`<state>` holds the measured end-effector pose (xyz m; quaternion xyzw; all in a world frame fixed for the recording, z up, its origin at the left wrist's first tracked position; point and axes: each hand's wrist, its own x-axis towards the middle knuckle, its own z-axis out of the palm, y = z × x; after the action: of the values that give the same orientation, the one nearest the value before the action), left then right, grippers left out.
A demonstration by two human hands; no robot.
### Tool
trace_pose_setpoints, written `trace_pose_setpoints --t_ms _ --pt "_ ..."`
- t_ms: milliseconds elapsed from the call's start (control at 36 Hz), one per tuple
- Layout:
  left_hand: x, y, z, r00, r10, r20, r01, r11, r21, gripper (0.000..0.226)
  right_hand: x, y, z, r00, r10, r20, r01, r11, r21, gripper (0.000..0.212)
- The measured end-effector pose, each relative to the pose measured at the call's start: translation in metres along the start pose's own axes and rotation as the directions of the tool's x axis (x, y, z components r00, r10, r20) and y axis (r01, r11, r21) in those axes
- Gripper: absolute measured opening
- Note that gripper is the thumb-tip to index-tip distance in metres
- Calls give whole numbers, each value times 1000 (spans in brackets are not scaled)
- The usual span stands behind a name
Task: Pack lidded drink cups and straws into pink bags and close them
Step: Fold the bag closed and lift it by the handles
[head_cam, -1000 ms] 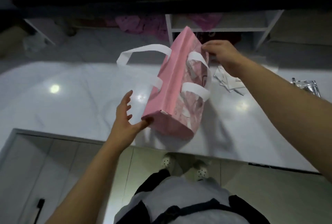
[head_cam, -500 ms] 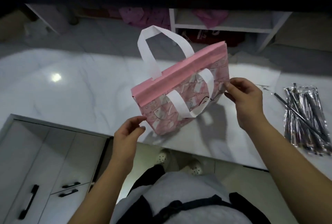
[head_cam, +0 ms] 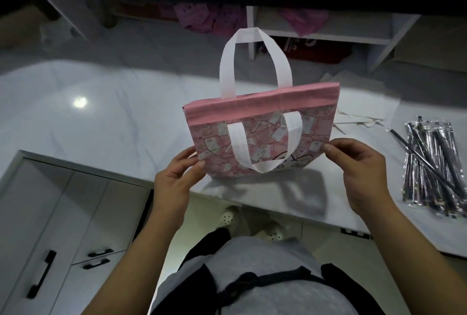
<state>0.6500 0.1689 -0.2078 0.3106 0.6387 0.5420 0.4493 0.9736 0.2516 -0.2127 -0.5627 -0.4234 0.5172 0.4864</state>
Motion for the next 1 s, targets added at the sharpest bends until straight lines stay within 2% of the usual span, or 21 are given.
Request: trace_pose_setpoints --t_ms 56,167,222,306,361,417,639,778,917,944,1000 --pt "3 1 -5 999 -22 28 24 997 -74 20 4 -2 -2 999 -5 44 6 1000 -12 13" --pt "10 5 -11 993 -61 105 73 991 -115 24 7 -4 -8 992 12 127 -12 1000 2 5" --pt "13 7 -11 988 -72 135 88 989 -122 20 4 -2 -11 988 32 150 -35 999 16 16" --pt "23 11 -14 980 -79 181 103 986 -129 21 -5 0 -12 986 42 164 -43 999 3 14" --pt "33 15 -17 973 -96 211 125 984 -126 30 -13 0 -10 989 48 140 -46 999 -20 6" --pt "45 19 -19 968 -110 226 136 985 -104 36 -22 1 -7 993 47 110 -40 997 -62 8" --pt "104 38 -16 956 -113 269 140 987 -80 24 -63 -6 42 999 38 21 -36 996 -81 7" --pt "152 46 -11 935 -159 317 158 987 30 17 -84 -8 76 996 77 -34 -81 991 -109 9" --pt "180 57 9 943 -144 301 143 989 24 15 -106 -23 88 990 40 138 -14 982 -186 15" --pt "181 59 14 952 -137 274 141 990 5 19 -108 -28 83 995 20 94 -3 984 -176 13" --pt "178 62 20 967 -133 217 146 988 -48 29 -105 -34 68 994 -29 -101 15 991 -133 13"
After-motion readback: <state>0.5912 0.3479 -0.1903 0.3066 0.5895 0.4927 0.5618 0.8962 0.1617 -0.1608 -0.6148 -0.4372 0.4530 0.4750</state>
